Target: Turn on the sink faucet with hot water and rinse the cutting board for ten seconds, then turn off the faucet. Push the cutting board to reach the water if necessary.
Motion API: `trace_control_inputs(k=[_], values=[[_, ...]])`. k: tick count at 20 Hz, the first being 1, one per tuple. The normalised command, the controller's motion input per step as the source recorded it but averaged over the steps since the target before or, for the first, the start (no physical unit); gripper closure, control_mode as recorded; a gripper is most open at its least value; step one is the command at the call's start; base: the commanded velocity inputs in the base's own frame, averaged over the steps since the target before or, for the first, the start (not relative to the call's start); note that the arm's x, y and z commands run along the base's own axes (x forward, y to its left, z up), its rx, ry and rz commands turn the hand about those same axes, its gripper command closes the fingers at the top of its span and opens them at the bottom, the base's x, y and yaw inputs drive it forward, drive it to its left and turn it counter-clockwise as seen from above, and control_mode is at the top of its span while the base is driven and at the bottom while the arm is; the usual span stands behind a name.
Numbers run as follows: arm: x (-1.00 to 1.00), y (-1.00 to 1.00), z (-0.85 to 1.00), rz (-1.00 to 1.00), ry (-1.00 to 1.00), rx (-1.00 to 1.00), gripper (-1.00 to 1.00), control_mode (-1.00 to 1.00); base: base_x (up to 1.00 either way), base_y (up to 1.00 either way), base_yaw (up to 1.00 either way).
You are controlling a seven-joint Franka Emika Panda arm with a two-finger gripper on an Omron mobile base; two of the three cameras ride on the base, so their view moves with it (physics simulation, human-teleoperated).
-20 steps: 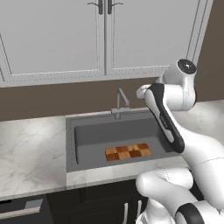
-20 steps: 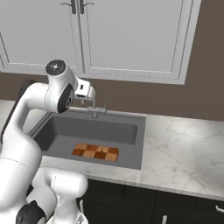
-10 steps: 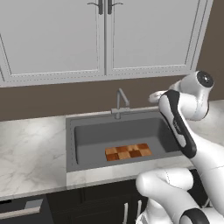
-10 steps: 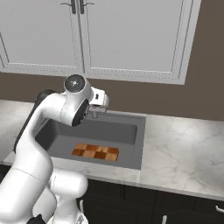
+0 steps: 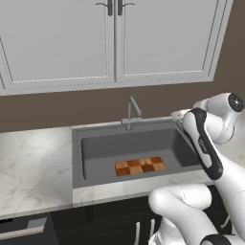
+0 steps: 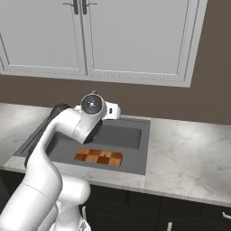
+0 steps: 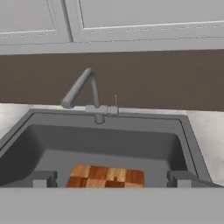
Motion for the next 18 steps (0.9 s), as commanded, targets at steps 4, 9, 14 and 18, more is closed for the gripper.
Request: trace_control_inputs(k=[4, 9, 14, 18], values=[[0.0, -0.02, -0.31, 0.01, -0.08, 0.0, -1.0, -1.0, 0.0, 0.0, 0.0], [0.04, 0.0, -0.2, 0.0, -0.06, 0.0, -1.0, -1.0, 0.0, 0.0, 0.0], [0.14, 0.0, -0.08, 0.0, -0.03, 0.0, -1.0, -1.0, 0.0, 0.0, 0.0], [0.18, 0.0, -0.02, 0.0, -0.02, 0.0, -1.0, -1.0, 0.0, 0.0, 0.0]])
